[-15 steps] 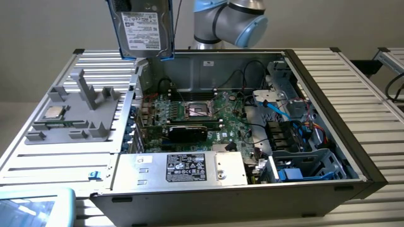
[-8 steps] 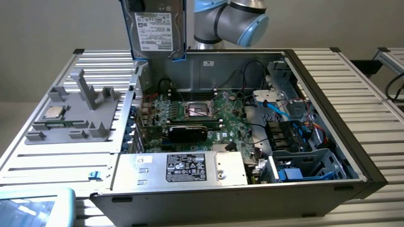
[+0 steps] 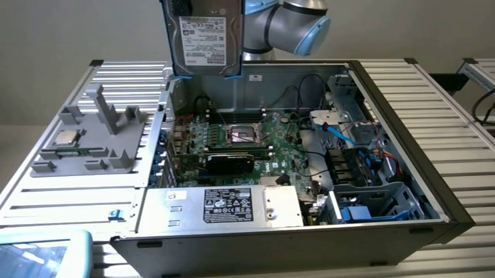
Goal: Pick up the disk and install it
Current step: 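Pick up the disk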
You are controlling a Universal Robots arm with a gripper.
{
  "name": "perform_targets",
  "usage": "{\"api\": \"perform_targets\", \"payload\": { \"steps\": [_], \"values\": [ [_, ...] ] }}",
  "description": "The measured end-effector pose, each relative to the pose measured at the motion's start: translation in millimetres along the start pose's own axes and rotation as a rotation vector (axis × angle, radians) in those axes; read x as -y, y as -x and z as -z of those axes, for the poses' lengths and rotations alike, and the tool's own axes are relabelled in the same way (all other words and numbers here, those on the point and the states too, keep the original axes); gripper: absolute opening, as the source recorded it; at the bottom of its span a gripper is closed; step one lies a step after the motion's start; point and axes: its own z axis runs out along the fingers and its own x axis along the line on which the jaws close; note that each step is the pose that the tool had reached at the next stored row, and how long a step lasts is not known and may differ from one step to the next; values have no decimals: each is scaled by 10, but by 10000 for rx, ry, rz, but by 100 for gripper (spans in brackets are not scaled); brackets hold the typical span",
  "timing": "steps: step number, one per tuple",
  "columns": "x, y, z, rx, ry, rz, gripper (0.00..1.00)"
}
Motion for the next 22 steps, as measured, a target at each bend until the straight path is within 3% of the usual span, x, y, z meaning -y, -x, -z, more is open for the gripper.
{"api": "perform_targets", "payload": {
  "steps": [8, 15, 19, 22],
  "values": [
    [328, -125, 51, -4, 61, 0, 37],
    [598, -182, 97, -14, 67, -1, 37],
    [716, -228, 125, -57, 67, 0, 37],
    [807, -288, 138, -59, 66, 0, 37]
  ]
}}
